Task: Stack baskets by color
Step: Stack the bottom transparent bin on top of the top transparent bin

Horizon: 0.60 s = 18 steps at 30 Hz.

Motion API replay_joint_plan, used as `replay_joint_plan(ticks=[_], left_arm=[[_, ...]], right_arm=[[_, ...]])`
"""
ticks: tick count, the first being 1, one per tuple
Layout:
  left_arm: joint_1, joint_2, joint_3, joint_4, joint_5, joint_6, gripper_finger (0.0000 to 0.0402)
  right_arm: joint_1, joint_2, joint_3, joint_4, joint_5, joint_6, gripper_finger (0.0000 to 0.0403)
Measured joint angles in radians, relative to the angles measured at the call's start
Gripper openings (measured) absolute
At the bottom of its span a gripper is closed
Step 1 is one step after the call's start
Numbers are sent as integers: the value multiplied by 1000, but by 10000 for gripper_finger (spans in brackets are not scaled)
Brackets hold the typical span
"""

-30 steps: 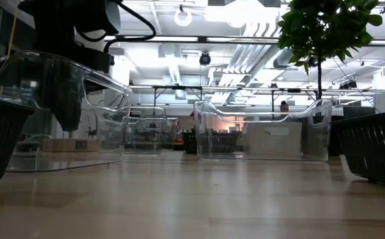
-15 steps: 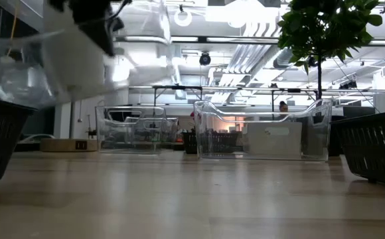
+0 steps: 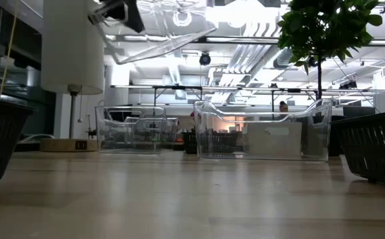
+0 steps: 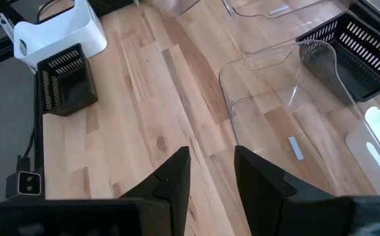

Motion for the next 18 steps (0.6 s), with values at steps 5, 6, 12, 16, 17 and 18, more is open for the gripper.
replay_joint_plan(ticks=[5, 6, 12, 16, 17, 18], left_arm=[[74, 15, -2, -8, -131, -140, 0], [92, 15, -2, -21, -140, -150, 0], [242, 18, -2, -59, -26, -149, 0], [288, 41, -2, -97, -17, -132, 0], [295, 57, -2, -110, -13, -136, 0], [299, 70, -3, -122, -3, -141, 0]], right_arm=[[0, 0, 0, 0, 39, 7, 108], [-1, 0, 0, 0, 41, 7, 108], [0, 0, 0, -1, 41, 3, 108], [0, 0, 0, -1, 41, -1, 108], [0, 0, 0, -1, 41, -1, 108], [0, 0, 0, -1, 41, -1, 108]])
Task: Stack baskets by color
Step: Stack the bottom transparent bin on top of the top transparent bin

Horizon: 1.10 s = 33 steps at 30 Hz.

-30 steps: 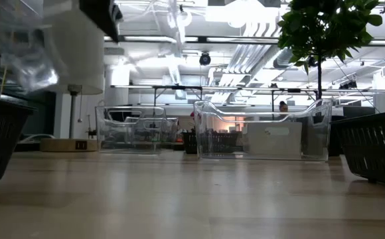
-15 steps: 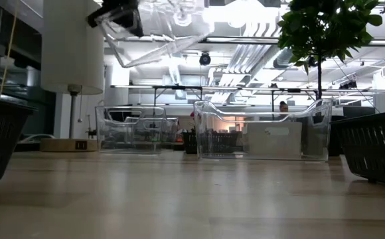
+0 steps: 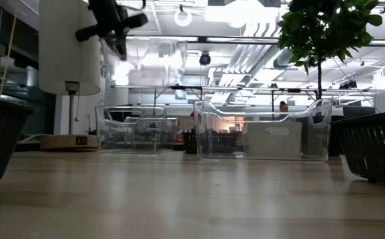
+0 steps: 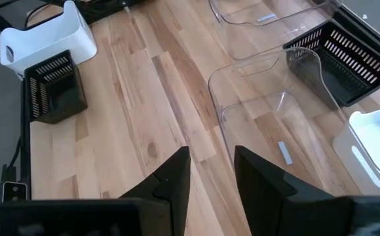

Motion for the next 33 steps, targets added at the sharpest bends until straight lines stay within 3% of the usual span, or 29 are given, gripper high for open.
replay_joint_plan(ticks=[7, 16, 33], left_arm=[[-39, 62, 0, 0, 23, -34, 0], [-59, 91, 0, -60, -102, -171, 0], [-128, 168, 1, -82, -159, -169, 0]], right_arm=[[0, 0, 0, 0, -1, 0, 108], [0, 0, 0, 0, 0, 3, 108], [0, 0, 0, 0, 0, 0, 108]])
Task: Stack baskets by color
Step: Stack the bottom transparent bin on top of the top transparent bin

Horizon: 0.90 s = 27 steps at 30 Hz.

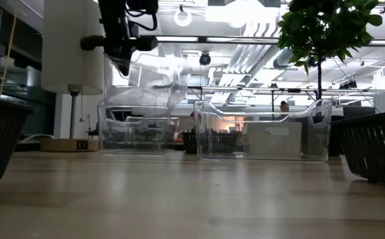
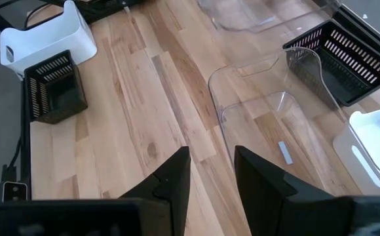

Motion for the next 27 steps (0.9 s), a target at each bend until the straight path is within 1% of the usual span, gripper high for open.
replay_joint_plan(ticks=[8, 16, 20, 27], left_arm=[[-34, 45, 0, 47, 34, -41, 0], [-52, 43, 0, -3, 107, -91, 0], [-61, 43, 0, -8, 105, -188, 0], [-91, 42, 0, -31, 101, -244, 0]], right_arm=[[0, 0, 0, 0, 0, 0, 108], [0, 0, 0, 0, 0, 0, 108], [0, 0, 0, 0, 0, 0, 108], [0, 0, 0, 0, 0, -18, 108]])
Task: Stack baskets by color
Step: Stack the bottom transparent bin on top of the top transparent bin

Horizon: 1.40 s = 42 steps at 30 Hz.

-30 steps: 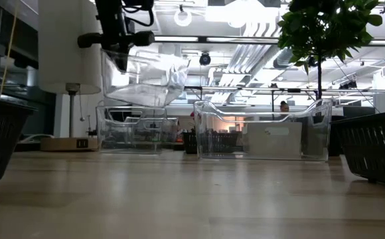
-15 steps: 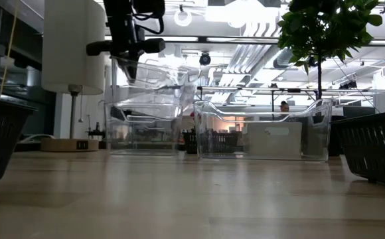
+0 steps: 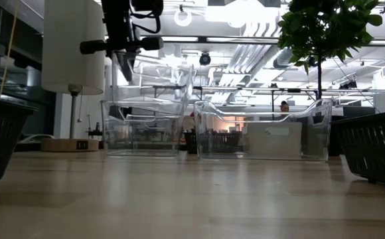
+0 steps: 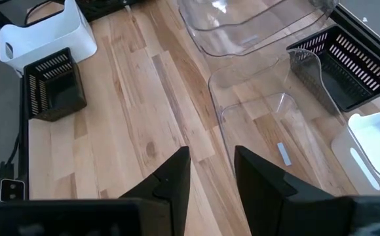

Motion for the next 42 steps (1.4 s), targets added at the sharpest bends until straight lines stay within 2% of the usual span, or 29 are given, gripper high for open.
replay_joint_plan(ticks=[4, 8, 27, 36, 42], left_arm=[[-23, 0, 0, -70, -5, -27, 0], [-45, -19, 0, -156, -57, -76, 0], [-50, -29, 0, -114, 25, -41, 0], [-46, -12, -73, 5, 85, -23, 0], [-45, -12, -80, -2, 76, -23, 0]], right_arm=[[0, 0, 0, 0, 0, -2, 108], [0, 0, 0, 0, 0, 1, 108], [0, 0, 0, 0, 0, -17, 108], [0, 0, 0, 0, 0, -17, 108], [0, 0, 0, 0, 1, -17, 108]])
